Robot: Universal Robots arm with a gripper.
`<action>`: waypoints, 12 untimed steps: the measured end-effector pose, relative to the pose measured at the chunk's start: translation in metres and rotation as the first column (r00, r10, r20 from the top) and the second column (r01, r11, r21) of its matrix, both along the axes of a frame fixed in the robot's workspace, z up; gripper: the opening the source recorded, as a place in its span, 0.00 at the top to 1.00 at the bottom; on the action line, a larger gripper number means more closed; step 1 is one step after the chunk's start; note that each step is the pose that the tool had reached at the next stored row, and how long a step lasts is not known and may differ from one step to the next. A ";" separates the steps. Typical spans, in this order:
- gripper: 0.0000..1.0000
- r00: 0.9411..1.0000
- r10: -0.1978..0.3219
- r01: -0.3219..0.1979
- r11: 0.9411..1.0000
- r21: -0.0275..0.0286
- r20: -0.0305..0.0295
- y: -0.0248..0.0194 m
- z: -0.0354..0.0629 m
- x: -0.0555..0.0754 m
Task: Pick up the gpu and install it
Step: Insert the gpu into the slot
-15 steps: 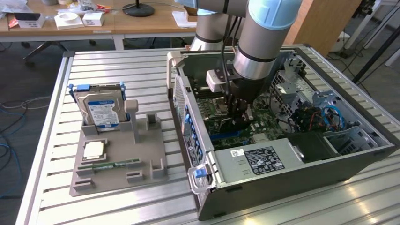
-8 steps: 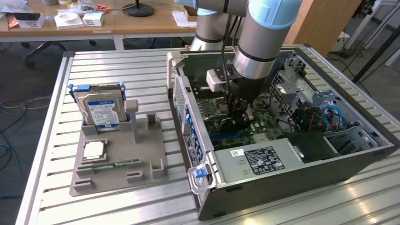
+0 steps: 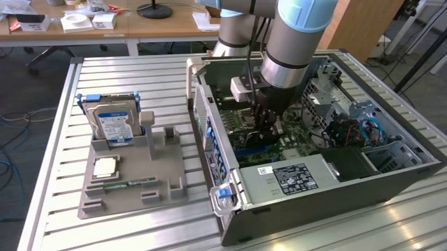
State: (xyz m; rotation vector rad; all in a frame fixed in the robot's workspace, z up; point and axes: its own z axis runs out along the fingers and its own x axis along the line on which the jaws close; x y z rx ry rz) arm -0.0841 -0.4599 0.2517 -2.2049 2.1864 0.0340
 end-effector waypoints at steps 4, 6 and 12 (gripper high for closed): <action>0.74 1.000 -0.002 0.002 1.000 0.000 0.000 -0.0002 0.0000 0.000; 0.74 1.000 -0.006 0.006 1.000 0.000 0.000 -0.0004 0.0000 0.000; 0.74 1.000 -0.019 0.019 1.000 0.000 0.000 -0.0005 0.0000 0.000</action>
